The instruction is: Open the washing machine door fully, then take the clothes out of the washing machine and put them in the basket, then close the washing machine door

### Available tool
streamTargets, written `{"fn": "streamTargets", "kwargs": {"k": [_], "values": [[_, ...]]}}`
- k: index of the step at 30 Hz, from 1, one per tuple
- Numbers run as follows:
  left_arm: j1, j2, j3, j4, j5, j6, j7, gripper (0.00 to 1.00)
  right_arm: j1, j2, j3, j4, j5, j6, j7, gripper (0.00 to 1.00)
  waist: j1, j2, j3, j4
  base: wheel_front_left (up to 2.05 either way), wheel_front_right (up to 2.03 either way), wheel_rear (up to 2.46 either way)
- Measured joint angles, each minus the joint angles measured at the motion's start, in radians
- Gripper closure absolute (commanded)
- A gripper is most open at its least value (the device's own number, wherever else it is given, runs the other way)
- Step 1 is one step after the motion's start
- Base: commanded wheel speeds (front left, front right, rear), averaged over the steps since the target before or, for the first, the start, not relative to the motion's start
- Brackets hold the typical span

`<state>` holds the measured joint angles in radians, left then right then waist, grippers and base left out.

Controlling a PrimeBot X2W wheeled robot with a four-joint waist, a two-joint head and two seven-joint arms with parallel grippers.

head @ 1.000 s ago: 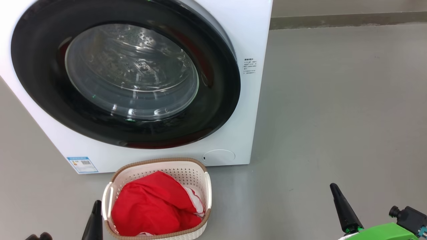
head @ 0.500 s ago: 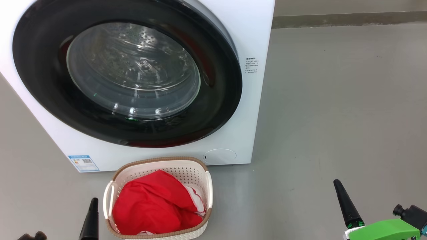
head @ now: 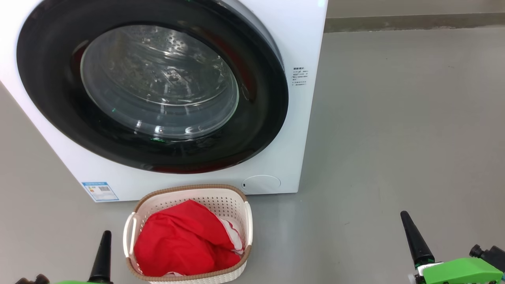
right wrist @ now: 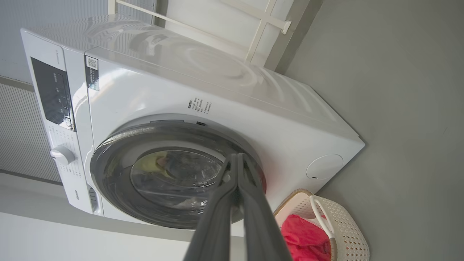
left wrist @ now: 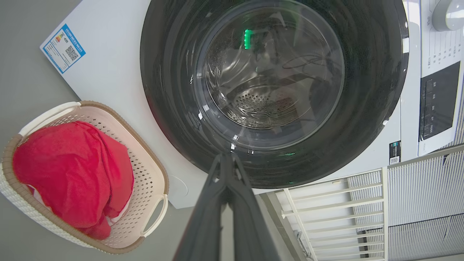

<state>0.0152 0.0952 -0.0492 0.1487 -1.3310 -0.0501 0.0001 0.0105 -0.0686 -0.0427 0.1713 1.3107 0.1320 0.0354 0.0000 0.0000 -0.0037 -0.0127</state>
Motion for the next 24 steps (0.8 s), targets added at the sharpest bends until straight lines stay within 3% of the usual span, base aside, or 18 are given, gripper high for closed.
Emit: {"fn": "streamTargets", "kwargs": {"k": [24], "values": [[-0.05,-0.027,0.07,0.087,-0.234,-0.053,0.062,1.0,-0.058,0.0,-0.036,0.072,0.254,0.0,0.031,1.0,0.0,0.0,0.005,0.01,0.0,0.0,0.0]]}}
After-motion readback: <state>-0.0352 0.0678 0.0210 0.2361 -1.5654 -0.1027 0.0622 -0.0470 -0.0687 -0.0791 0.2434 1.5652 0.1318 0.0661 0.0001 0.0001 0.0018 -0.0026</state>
